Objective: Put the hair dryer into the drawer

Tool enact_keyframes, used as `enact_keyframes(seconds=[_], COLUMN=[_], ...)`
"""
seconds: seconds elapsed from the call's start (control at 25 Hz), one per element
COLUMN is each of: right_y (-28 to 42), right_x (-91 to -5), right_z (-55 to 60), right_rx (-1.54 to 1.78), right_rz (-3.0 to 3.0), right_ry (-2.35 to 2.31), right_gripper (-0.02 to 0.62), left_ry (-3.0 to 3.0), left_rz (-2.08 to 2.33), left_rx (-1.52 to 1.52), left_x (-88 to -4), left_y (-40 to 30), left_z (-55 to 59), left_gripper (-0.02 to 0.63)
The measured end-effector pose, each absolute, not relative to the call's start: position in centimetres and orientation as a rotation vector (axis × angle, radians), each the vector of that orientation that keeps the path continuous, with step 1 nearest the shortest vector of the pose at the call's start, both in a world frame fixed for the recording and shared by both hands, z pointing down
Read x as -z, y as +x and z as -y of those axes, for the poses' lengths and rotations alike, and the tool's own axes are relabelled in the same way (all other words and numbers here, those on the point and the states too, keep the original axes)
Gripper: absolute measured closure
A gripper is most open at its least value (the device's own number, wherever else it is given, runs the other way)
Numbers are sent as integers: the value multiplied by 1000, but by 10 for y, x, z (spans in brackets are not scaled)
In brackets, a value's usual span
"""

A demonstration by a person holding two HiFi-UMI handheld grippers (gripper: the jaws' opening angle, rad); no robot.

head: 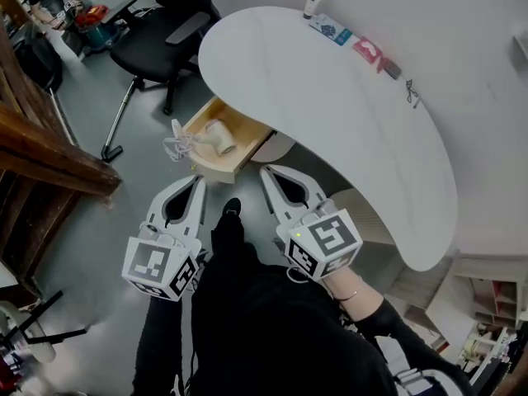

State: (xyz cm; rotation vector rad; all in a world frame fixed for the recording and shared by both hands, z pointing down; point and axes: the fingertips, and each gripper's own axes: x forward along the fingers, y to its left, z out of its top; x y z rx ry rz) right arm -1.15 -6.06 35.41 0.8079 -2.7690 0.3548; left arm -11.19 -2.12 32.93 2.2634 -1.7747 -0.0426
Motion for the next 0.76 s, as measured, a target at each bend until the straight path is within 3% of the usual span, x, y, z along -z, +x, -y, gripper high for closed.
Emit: enact_keyframes(seconds=[0.76], right_y=[51], right_x=[-306], right_z=[10], right_rx=[-264], right_rz=[2874], right_ry=[883], right_gripper=[595], left_ry=[2281], left_rz=[1894], left_rx=[121], left_x=[-298], left_y=[-96], left_z=[-42], left_gripper=[598])
